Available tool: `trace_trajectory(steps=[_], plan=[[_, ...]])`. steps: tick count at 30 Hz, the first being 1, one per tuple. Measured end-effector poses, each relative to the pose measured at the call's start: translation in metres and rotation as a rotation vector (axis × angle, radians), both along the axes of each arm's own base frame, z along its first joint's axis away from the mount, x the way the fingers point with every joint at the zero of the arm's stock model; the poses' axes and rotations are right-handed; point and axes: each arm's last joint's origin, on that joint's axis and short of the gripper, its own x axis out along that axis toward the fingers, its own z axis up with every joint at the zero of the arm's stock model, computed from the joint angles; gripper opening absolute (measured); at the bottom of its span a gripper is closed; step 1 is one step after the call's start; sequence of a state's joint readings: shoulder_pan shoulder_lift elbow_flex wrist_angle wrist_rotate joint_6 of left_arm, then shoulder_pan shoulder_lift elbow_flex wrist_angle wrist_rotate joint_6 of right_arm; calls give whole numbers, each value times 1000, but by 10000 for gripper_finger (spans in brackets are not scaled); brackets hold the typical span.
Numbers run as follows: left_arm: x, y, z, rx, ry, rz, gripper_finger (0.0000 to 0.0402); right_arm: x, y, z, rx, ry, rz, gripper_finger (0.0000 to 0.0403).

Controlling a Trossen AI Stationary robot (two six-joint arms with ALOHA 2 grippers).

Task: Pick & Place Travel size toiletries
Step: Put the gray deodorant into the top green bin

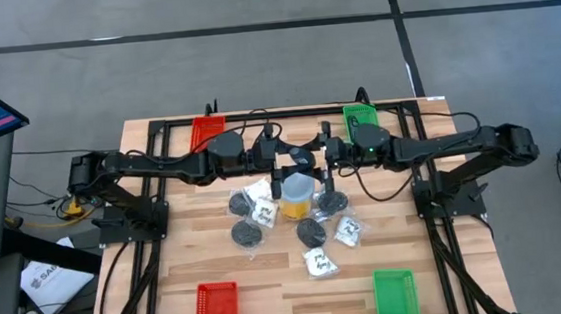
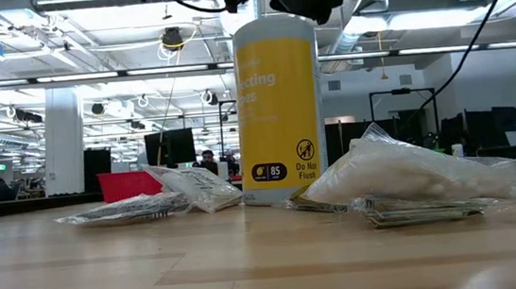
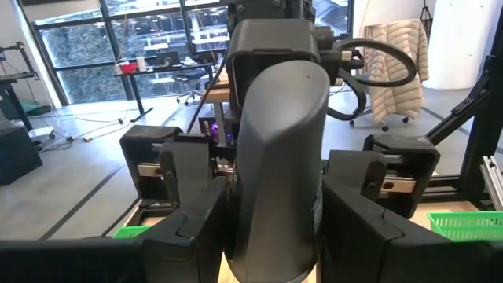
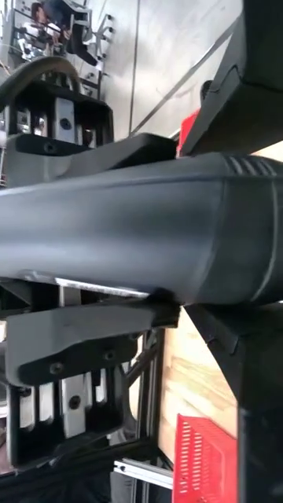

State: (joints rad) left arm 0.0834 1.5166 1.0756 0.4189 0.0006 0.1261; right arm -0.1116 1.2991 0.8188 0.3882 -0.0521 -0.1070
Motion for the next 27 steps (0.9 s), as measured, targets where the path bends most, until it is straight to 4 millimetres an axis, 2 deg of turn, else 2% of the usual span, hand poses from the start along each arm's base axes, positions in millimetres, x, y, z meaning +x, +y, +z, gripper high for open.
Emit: trace_trajectory(steps=[6, 11, 27], plan=[[0, 0, -1, 0, 7, 0, 162, 0, 0, 0, 2, 5, 0, 234], [0, 0, -1, 0, 11, 2, 162, 0, 0, 0, 3, 7, 2, 180], [0, 0, -2, -2, 19, 2, 162, 0, 0, -1, 9, 15, 0, 179]])
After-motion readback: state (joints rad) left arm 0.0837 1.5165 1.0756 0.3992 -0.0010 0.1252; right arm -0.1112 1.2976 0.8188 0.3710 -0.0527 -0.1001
